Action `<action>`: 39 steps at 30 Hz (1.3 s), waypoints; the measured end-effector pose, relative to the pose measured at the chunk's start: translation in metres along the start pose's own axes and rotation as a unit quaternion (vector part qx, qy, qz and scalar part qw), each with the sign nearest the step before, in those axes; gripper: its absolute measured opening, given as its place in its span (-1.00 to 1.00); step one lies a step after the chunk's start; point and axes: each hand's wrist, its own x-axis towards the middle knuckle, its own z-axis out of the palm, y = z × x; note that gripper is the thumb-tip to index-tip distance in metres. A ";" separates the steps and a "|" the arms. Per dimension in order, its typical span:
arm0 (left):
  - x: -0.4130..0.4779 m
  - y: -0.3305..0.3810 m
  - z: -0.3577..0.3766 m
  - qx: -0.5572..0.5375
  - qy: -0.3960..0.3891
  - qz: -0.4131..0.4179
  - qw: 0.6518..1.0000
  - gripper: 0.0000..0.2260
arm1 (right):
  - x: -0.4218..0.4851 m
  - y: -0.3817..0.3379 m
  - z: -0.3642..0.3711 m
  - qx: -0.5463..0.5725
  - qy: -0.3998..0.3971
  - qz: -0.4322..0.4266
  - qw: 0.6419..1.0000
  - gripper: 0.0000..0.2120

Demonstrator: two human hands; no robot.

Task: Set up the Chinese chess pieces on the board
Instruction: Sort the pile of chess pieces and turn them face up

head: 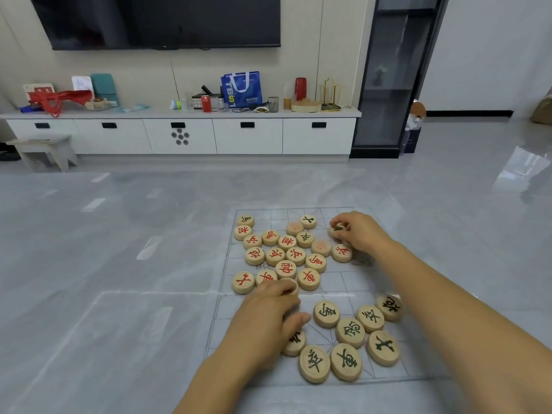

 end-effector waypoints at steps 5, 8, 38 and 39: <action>-0.006 -0.009 -0.010 -0.028 0.051 -0.043 0.997 -0.72 | -0.047 0.046 -0.014 -0.010 0.045 0.082 0.996 -0.74; -0.007 -0.016 -0.012 -0.021 0.067 -0.104 0.992 -0.71 | -0.075 0.055 -0.018 -0.025 0.046 0.117 0.992 -0.76; 0.001 -0.011 -0.006 -0.049 0.006 -0.081 0.995 -0.74 | -0.066 -0.012 0.000 0.104 0.071 -0.046 0.991 -0.85; 0.001 -0.013 -0.007 -0.050 0.008 -0.083 0.995 -0.75 | -0.053 -0.010 0.001 0.091 0.079 -0.046 0.992 -0.83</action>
